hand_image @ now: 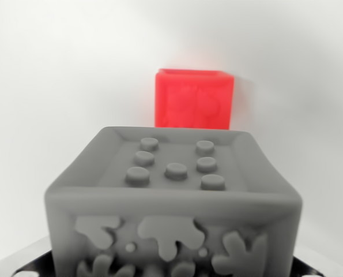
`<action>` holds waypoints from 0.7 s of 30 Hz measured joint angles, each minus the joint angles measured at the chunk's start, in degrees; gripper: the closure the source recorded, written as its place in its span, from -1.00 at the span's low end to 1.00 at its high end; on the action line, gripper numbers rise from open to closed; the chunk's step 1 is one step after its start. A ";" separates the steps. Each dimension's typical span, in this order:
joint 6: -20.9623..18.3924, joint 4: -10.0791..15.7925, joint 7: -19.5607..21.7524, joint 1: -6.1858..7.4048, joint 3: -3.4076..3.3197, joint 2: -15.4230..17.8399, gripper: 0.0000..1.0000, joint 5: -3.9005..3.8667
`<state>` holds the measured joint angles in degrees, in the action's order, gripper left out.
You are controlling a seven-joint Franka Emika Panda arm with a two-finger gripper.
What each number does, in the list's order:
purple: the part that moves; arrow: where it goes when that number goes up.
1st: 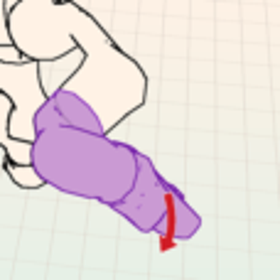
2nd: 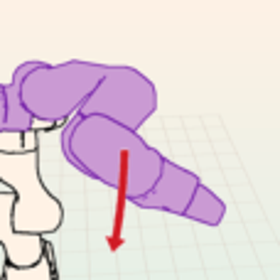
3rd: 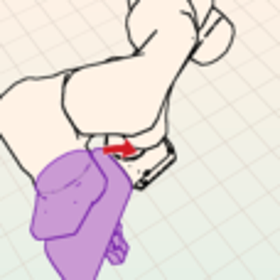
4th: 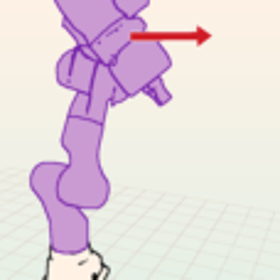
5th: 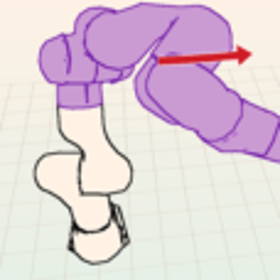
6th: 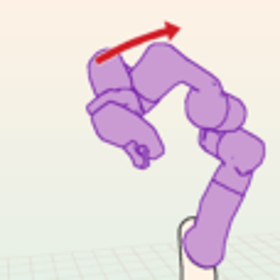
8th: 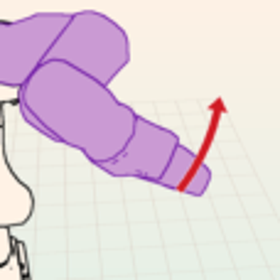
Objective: Destack cube
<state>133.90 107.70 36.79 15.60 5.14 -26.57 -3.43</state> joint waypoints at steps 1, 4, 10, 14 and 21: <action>0.19 0.46 0.13 0.03 0.05 0.24 1.00 0.00; 0.72 1.46 0.43 0.14 0.13 0.76 1.00 0.00; 1.94 4.00 1.26 0.38 0.33 2.04 1.00 0.00; 2.59 5.55 1.76 0.59 0.42 2.89 1.00 0.00; 3.92 8.29 2.67 1.05 0.55 4.34 1.00 0.00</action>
<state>137.82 115.99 39.46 16.65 5.68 -22.23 -3.43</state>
